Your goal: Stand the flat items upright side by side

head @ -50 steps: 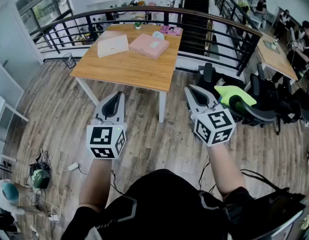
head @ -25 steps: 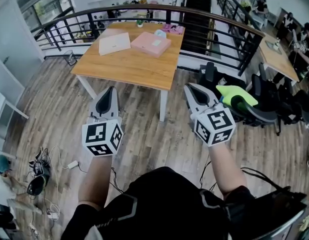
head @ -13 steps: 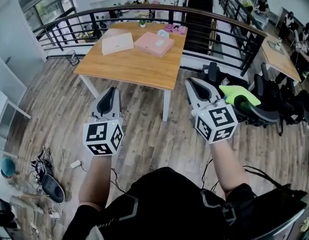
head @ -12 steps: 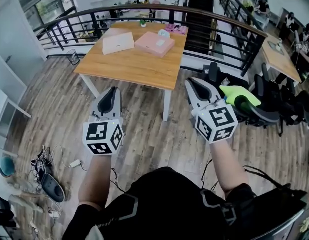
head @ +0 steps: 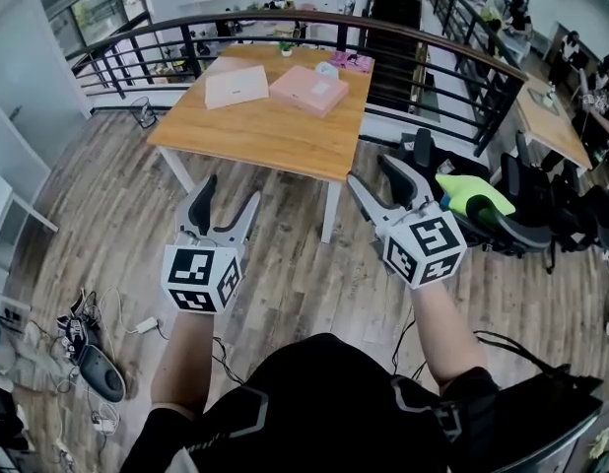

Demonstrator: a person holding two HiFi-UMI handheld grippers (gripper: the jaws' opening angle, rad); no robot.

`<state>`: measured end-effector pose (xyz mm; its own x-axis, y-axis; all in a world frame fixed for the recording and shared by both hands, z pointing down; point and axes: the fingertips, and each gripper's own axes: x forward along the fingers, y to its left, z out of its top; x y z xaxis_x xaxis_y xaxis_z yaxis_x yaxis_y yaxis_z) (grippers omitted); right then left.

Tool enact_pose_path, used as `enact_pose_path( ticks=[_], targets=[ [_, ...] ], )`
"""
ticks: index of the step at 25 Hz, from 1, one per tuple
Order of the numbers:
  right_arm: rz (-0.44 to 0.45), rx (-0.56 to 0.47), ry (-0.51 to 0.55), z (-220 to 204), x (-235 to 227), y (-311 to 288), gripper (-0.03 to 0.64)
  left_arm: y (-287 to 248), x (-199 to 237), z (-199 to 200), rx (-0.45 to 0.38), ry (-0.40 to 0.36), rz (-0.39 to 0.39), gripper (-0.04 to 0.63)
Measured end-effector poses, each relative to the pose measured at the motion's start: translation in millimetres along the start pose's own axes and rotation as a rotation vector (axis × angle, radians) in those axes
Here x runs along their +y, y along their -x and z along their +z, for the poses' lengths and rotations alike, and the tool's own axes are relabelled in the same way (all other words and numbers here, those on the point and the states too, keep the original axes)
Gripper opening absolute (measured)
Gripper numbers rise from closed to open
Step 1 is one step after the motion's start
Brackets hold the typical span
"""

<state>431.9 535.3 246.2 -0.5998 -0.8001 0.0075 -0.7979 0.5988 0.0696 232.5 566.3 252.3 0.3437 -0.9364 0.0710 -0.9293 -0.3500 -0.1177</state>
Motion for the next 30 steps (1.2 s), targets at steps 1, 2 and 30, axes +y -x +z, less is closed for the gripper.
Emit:
enact_pose_path(
  ticks=[1, 2, 30],
  targets=[
    [-0.008, 0.008, 0.006, -2, 1, -2, 0.238, 1, 2, -1, -0.002, 0.000, -0.001, 0.311],
    [-0.016, 0.015, 0.007, -3, 3, -4, 0.257, 2, 5, -3, -0.001, 0.002, -0.002, 0.311],
    [-0.011, 0.053, 0.054, -23, 35, -161, 0.268, -62, 147, -59, 0.071, -0.029, 0.023, 0.310]
  ],
)
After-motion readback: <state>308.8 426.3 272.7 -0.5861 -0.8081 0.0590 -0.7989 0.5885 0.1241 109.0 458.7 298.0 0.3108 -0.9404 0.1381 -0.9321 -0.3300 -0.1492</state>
